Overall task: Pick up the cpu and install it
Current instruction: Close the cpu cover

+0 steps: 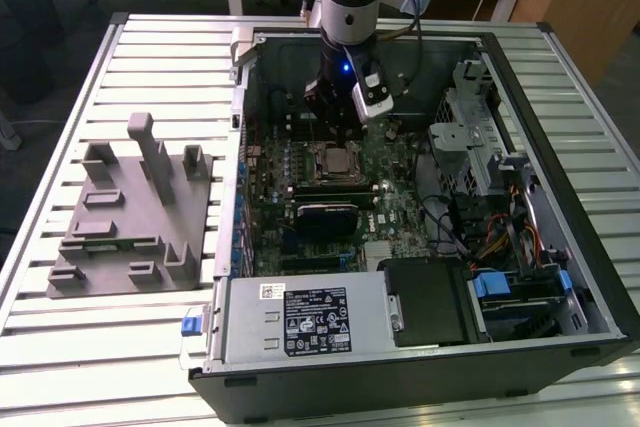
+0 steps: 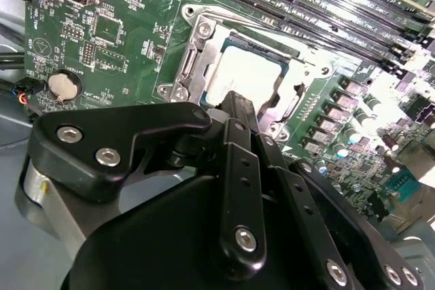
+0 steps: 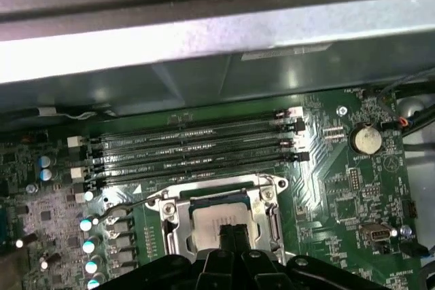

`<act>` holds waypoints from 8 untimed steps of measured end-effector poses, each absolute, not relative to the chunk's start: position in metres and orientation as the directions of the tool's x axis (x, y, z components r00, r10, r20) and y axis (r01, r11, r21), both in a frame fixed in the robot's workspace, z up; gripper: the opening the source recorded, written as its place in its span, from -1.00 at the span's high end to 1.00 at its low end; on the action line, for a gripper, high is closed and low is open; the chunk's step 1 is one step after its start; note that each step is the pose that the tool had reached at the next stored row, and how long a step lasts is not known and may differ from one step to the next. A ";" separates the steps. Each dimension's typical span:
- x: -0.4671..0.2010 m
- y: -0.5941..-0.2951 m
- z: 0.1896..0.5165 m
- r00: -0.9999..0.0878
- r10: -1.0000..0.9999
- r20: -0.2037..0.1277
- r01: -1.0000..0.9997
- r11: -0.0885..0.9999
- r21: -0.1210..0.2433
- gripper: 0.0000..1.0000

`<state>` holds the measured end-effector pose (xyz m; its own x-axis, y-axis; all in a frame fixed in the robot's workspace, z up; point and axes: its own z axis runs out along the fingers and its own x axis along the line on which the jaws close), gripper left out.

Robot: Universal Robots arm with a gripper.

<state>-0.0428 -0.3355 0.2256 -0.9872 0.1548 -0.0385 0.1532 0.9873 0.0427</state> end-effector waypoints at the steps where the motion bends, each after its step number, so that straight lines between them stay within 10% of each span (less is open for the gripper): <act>1: -0.043 -0.336 0.226 -0.987 0.155 -0.038 0.153 0.987 0.043 0.79; 8: -0.043 -0.336 0.224 -0.988 0.154 -0.021 0.154 0.987 0.038 0.79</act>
<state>-0.0428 -0.3359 0.2243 -0.9878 0.1545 -0.0210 0.1536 0.9874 0.0378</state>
